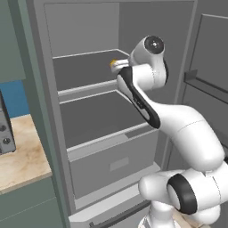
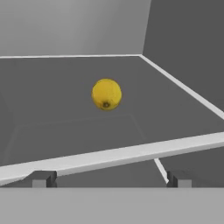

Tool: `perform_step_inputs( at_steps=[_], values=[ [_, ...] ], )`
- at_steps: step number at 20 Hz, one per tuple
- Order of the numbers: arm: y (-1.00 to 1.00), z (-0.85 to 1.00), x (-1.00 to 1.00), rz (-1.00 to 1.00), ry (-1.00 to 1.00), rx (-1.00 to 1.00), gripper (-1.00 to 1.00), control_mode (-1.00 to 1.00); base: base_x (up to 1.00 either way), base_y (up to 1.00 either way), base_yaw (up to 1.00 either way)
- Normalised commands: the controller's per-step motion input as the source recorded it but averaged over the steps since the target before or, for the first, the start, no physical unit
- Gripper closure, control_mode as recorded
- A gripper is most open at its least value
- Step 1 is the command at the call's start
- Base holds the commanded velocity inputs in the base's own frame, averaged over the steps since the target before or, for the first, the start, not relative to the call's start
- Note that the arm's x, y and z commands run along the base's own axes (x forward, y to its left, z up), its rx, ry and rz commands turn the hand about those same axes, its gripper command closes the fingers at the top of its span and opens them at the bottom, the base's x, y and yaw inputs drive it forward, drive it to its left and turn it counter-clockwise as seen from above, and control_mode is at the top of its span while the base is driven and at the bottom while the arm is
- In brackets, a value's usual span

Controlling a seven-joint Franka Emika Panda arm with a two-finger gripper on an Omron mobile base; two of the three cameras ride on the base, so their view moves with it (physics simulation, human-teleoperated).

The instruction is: Place the cold items (lemon and cucumber) from the fridge in one tupperware on the dining counter. Place the warm items (kebab skewer and hot dog) in the stove area in another tupperware.

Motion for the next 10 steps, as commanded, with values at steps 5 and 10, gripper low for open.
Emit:
perform_step_inputs(
  at_steps=[5, 10],
  values=[
    [0.01, -0.05, 0.32, 0.0, 0.02, 0.0, -1.0, -1.0, 0.0, 0.0, 0.0],
    [0.04, -0.07, 0.27, 0.0, 0.04, 0.0, -1.0, -1.0, 0.0, 0.0, 0.0]
  ],
)
